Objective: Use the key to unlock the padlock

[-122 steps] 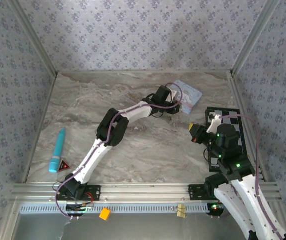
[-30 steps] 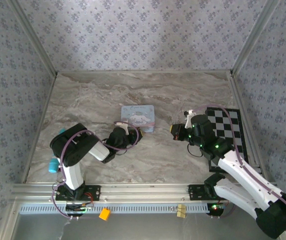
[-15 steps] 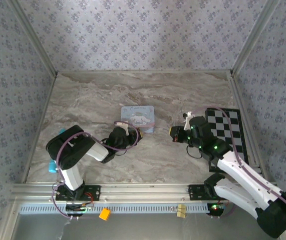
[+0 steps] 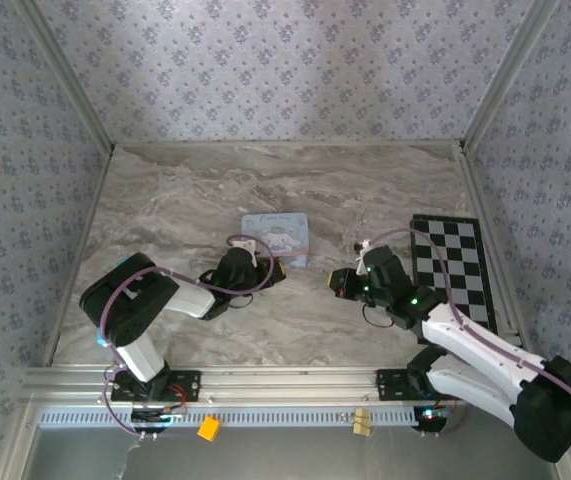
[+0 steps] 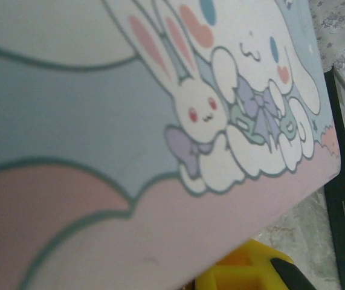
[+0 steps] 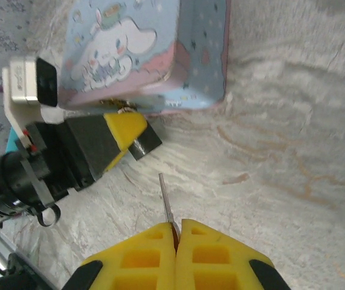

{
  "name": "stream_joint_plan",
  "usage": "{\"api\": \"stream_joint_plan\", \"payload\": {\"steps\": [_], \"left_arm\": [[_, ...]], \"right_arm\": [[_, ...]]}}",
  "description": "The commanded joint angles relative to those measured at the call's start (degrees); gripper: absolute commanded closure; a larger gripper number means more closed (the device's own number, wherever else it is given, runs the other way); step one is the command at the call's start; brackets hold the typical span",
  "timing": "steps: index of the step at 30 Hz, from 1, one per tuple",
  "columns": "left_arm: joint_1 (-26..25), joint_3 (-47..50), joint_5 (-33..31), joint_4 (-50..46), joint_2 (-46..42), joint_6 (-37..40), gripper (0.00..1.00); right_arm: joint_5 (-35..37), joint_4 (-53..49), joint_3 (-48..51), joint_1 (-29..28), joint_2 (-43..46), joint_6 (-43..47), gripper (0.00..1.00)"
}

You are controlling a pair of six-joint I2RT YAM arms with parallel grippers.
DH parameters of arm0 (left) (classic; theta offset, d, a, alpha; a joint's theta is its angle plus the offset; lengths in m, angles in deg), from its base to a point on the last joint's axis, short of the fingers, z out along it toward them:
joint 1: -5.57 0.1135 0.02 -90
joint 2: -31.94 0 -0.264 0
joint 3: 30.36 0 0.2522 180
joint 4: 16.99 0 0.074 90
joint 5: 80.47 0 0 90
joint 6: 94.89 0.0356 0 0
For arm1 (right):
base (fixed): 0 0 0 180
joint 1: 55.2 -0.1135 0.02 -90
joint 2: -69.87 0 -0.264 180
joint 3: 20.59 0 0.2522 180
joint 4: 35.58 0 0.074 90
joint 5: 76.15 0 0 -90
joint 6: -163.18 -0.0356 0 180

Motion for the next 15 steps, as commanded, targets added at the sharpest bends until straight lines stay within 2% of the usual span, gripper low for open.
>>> {"api": "stream_joint_plan", "payload": {"steps": [1,9,15], "left_arm": [[1.2,-2.1,3.3,-5.5,-2.9,-5.0,0.91],[2.9,-1.5,6.4,-3.4,-2.9,-12.6,0.90],[3.8,-0.2,7.8,0.1,-2.3,-17.6,0.91]], "right_arm": [[-1.9,9.4,3.0,-1.3,-2.3,-6.2,1.00],[-3.5,26.1,6.8,-5.1,-12.2,-14.1,1.00],[-3.4,34.2,7.5,-7.7,-18.4,-17.1,1.00]]}}
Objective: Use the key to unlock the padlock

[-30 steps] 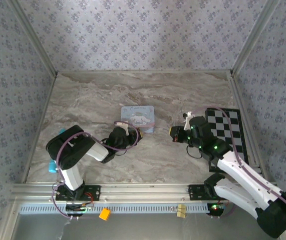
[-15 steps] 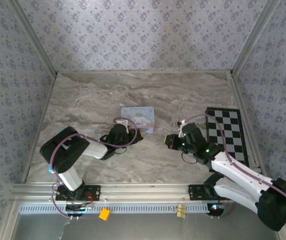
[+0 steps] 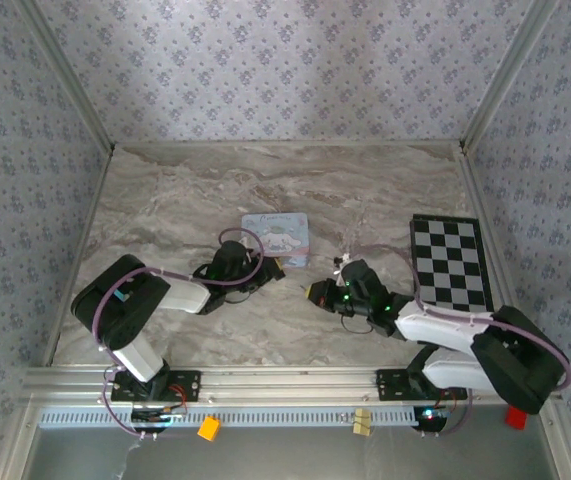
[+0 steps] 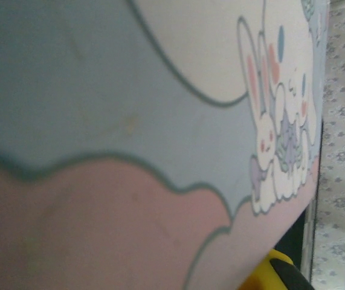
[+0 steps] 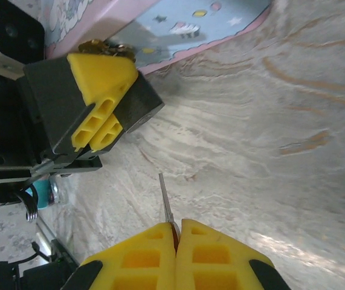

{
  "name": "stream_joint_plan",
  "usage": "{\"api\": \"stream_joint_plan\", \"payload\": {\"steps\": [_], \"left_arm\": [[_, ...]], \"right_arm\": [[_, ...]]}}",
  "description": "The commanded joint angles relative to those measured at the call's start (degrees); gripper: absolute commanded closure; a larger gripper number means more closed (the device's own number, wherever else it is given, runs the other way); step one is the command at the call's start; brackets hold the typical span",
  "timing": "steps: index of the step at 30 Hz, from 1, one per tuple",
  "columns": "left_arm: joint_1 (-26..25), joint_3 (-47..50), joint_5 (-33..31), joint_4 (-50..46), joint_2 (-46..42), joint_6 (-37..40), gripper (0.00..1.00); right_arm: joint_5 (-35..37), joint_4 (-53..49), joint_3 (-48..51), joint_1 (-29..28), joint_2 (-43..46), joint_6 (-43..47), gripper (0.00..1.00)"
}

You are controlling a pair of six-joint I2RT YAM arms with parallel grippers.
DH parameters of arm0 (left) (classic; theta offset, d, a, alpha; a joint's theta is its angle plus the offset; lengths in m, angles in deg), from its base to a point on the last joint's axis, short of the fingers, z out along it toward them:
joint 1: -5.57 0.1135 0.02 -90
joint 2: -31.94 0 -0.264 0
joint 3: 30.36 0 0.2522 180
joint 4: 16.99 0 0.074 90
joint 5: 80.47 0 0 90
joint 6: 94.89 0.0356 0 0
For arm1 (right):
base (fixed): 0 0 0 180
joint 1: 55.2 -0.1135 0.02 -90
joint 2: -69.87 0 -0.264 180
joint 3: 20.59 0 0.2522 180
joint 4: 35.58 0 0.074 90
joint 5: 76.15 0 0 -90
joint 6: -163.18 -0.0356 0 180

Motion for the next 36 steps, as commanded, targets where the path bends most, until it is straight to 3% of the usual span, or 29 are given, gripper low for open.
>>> {"api": "stream_joint_plan", "payload": {"steps": [1,12,24,36], "left_arm": [[0.8,0.7,1.7,4.0,-0.3,-5.0,0.91],[1.2,1.5,3.4,11.6,2.1,-11.0,0.92],[1.2,0.9,3.6,10.8,2.1,-11.0,0.93],[1.2,1.0,3.5,11.0,2.1,-11.3,0.93]], "right_arm": [[-0.3,8.0,1.2,-0.8,-2.0,-3.5,1.00],[-0.8,24.5,3.0,-1.0,-10.4,-11.9,1.00],[-5.2,43.9,4.6,2.2,-23.6,-17.5,1.00],[-6.5,55.1,3.2,3.7,-31.3,-20.6,1.00]]}}
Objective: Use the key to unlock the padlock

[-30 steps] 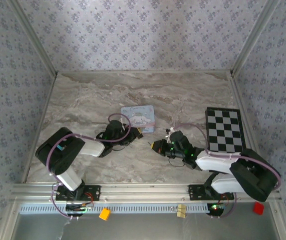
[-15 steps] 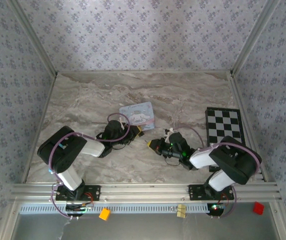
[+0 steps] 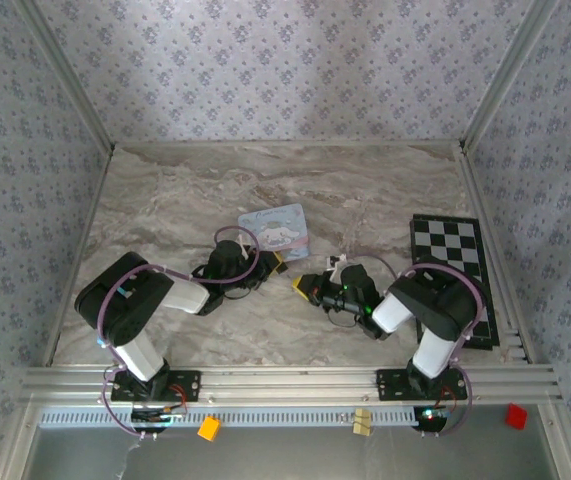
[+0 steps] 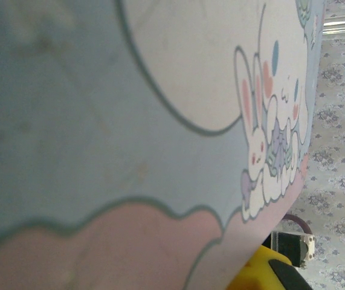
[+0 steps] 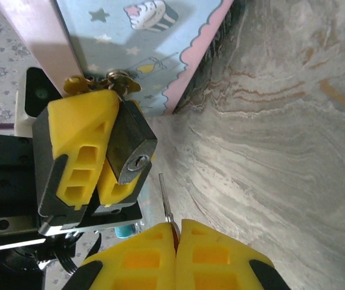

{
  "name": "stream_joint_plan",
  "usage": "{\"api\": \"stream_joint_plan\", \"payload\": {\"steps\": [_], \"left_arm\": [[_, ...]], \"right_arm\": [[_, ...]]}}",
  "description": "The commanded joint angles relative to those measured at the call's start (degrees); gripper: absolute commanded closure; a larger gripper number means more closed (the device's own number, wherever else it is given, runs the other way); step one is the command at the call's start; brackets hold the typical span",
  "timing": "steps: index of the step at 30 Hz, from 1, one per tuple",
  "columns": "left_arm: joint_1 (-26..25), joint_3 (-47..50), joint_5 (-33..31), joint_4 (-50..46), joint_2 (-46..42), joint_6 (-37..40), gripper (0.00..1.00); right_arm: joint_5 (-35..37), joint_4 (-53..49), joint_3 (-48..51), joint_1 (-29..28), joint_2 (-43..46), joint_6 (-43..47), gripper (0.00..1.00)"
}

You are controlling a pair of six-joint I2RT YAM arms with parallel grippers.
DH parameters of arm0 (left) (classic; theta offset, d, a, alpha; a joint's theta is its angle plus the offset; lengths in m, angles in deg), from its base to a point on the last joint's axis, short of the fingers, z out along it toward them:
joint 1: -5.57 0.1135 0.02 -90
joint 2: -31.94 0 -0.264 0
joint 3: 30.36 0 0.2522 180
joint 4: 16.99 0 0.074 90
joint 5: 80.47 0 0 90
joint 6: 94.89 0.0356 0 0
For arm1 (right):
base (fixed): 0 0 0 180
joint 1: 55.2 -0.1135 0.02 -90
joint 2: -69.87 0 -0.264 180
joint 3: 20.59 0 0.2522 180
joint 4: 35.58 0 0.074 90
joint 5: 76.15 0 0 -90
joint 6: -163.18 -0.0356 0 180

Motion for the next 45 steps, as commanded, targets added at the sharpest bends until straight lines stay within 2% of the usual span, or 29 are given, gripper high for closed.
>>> {"api": "stream_joint_plan", "payload": {"steps": [1,45], "left_arm": [[0.4,-0.3,1.9,2.6,0.6,-2.8,0.94],[0.3,0.0,0.7,7.4,0.7,-7.6,0.96]], "right_arm": [[-0.8,7.2,-0.8,0.4,-2.3,-2.2,1.00],[-1.4,8.5,-1.6,1.4,-1.7,-3.4,1.00]]}}
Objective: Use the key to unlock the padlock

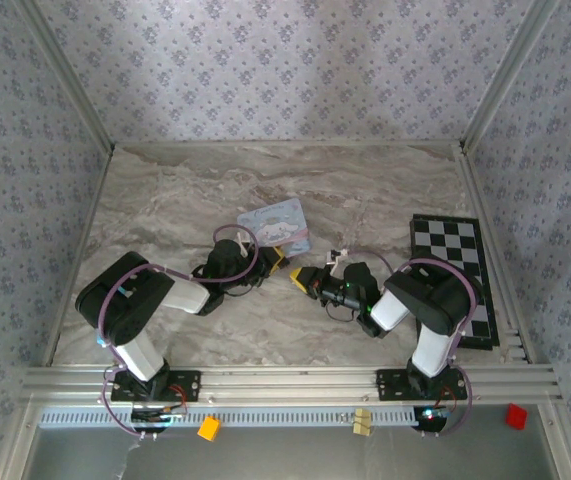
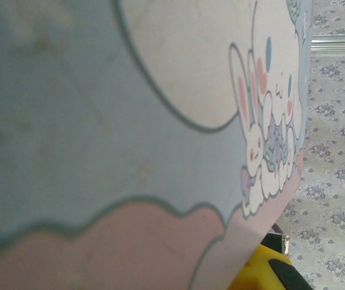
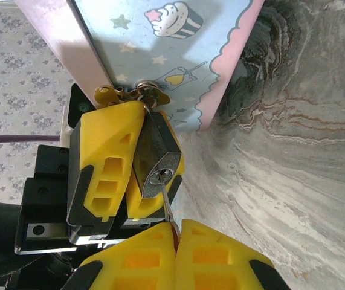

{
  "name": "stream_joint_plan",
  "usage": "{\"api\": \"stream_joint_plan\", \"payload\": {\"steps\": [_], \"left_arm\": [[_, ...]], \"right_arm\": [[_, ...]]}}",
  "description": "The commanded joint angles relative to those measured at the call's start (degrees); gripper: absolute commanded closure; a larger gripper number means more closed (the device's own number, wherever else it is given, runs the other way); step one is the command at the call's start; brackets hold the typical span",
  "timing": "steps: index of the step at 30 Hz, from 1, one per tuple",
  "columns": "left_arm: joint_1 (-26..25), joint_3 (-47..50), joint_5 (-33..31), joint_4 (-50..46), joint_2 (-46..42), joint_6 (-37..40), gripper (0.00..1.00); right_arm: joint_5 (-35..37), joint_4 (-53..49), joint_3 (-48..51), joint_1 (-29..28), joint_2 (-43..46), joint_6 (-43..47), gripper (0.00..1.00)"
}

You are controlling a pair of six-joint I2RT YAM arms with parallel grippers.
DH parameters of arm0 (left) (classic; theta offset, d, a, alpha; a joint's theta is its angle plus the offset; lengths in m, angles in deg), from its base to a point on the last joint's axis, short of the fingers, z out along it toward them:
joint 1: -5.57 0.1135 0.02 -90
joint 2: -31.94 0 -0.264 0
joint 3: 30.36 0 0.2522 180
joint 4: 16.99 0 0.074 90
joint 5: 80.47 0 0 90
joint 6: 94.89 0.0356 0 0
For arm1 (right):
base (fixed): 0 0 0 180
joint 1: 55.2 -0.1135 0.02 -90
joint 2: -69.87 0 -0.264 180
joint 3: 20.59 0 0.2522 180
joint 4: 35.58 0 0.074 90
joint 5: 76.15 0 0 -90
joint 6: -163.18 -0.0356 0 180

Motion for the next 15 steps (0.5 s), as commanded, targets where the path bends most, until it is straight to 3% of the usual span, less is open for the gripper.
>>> {"api": "stream_joint_plan", "payload": {"steps": [1,15], "left_arm": [[0.3,0.0,0.9,3.3,0.4,-2.0,0.96],[0.4,0.5,0.7,4.7,-0.1,-2.6,0.96]], "right_arm": [[-0.6,1.6,-0.8,0.5,0.2,-0.3,1.00],[-0.6,1.6,-0.8,1.1,0.5,-0.7,1.00]]}}
